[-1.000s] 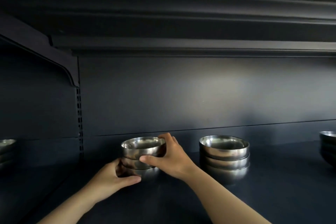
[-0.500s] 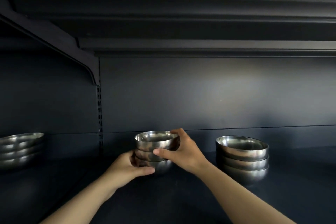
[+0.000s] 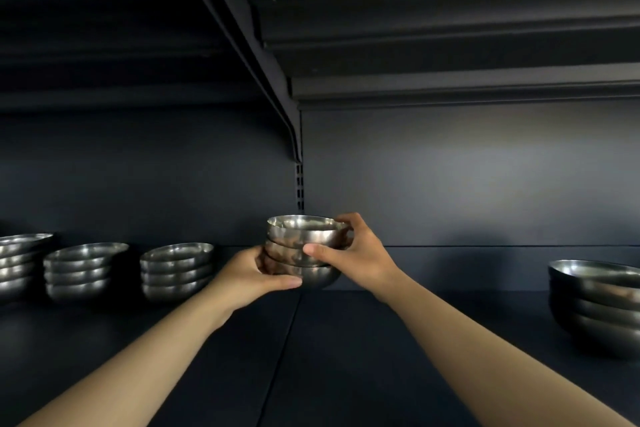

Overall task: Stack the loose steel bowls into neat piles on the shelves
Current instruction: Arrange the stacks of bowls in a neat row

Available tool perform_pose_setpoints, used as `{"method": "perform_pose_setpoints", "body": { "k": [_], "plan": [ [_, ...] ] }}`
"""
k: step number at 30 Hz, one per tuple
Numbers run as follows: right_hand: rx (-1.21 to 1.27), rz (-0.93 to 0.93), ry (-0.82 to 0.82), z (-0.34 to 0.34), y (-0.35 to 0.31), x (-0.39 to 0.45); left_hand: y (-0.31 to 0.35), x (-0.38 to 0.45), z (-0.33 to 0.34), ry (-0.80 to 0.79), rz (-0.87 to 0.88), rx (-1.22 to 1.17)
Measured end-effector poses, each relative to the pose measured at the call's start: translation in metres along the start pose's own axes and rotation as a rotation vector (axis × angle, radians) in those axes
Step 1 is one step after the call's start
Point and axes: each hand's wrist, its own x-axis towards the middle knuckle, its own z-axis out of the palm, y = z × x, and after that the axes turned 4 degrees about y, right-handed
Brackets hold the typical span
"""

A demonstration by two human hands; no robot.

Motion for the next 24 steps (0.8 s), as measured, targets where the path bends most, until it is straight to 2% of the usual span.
{"method": "perform_pose_setpoints", "body": {
  "k": [12,24],
  "plan": [
    [-0.055,0.056,-0.026,0.087,0.025,0.021,-0.078,0.021,-0.038,-0.033,-0.107,-0.137],
    [-0.021,0.079,-0.04,0.098,0.045,0.018,-0.094,0.02,-0.034,-0.024,-0.102,-0.078]
  ]
}}
